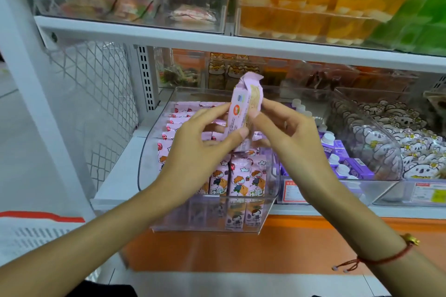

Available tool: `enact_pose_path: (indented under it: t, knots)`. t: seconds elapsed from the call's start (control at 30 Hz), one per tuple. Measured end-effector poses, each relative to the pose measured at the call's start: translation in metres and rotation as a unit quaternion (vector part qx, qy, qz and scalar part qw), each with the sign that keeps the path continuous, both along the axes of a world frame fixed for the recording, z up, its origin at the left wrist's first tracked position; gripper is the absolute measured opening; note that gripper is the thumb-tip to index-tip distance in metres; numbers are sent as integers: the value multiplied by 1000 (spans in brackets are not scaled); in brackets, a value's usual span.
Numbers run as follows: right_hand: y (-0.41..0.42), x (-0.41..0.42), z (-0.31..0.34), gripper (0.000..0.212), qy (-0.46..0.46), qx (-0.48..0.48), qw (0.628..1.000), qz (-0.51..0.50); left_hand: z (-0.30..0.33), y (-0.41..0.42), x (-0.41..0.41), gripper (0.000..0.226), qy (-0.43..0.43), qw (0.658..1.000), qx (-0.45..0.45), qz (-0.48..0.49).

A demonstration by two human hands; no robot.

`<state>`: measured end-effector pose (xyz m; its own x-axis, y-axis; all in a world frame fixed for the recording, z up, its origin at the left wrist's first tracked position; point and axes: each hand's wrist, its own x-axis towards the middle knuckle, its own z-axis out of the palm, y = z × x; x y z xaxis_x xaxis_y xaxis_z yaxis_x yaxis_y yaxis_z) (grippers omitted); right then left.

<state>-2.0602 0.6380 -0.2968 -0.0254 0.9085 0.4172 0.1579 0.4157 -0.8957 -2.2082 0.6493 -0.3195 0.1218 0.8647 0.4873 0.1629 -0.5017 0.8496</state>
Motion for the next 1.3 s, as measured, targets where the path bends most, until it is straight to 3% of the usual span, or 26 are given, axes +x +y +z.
enact_pose_path:
  t: [0.1, 0.17, 0.27, 0.4, 0.6, 0.77, 0.87, 0.97, 1.03, 1.2, 1.3]
  knots:
    - [3, 6, 3, 19, -4, -50, 998, -29, 10, -1, -6, 32, -32, 984, -151, -91]
    - [6, 7, 3, 26, 10, -100, 994, -35, 13, -1, -7, 30, -75, 946, -271, -160]
    - [8, 5, 2, 28, 45, -146, 988, -29, 14, 0, -6, 20, -113, 909, -349, -198]
    - [8, 6, -1, 30, 40, -130, 991, -13, 11, 2, -7, 19, -102, 916, -329, -204]
    - [6, 11, -6, 39, -28, -12, 998, 64, 11, 1, -12, 42, 4, 979, -154, -133]
    - [4, 11, -7, 39, -20, 3, 998, 66, 7, 2, -10, 43, 25, 989, -99, -103]
    - [2, 8, -6, 39, -30, 4, 999, 33, 3, 2, -8, 40, 52, 999, 1, -5]
    - [1, 6, -5, 25, -22, 17, 1000, -1, 0, 1, -7, 42, 92, 991, 83, 53]
    - [3, 9, -4, 22, 15, -4, 999, 28, 3, 1, -7, 37, 103, 992, 72, 30]
    - [8, 24, -2, 37, 88, -54, 987, 121, 15, 2, -11, 45, 68, 985, -127, -95]
    - [9, 28, -2, 42, 72, -47, 990, 109, 12, 0, -7, 37, 42, 987, -112, -107]
